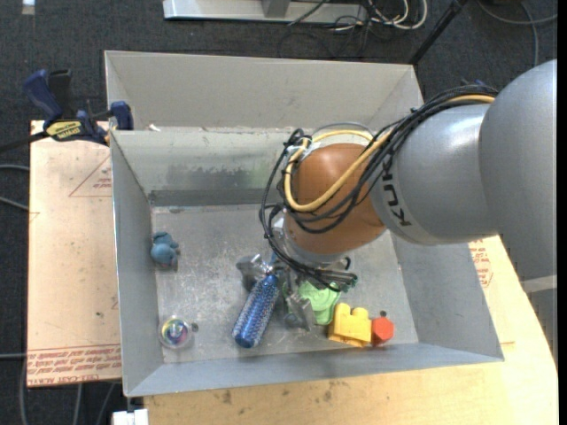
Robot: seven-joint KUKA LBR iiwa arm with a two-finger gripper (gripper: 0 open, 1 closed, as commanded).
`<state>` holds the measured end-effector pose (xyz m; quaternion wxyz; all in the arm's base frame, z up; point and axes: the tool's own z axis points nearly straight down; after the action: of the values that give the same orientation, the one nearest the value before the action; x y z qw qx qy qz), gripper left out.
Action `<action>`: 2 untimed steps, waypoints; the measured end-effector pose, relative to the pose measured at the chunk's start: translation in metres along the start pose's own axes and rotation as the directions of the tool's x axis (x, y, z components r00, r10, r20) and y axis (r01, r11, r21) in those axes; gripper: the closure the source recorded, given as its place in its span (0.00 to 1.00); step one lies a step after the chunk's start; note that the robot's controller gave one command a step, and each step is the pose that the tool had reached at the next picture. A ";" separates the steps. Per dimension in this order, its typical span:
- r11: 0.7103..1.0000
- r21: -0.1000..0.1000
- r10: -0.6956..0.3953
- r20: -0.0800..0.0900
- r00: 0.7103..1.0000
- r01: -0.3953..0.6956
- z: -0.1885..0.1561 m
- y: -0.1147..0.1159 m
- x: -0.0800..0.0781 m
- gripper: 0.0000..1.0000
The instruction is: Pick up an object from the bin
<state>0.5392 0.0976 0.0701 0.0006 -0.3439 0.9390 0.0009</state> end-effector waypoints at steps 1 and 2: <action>0.999 0.006 -0.049 0.009 0.999 0.049 -0.001 0.004 0.061 0.00; 0.999 0.000 -0.051 0.002 0.999 0.051 0.000 0.006 0.061 1.00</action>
Offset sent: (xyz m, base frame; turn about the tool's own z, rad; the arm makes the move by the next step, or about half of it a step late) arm -0.0507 -0.0359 -0.0001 -0.0532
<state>0.4890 0.0629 0.0696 0.0014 -0.3676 0.9300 0.0012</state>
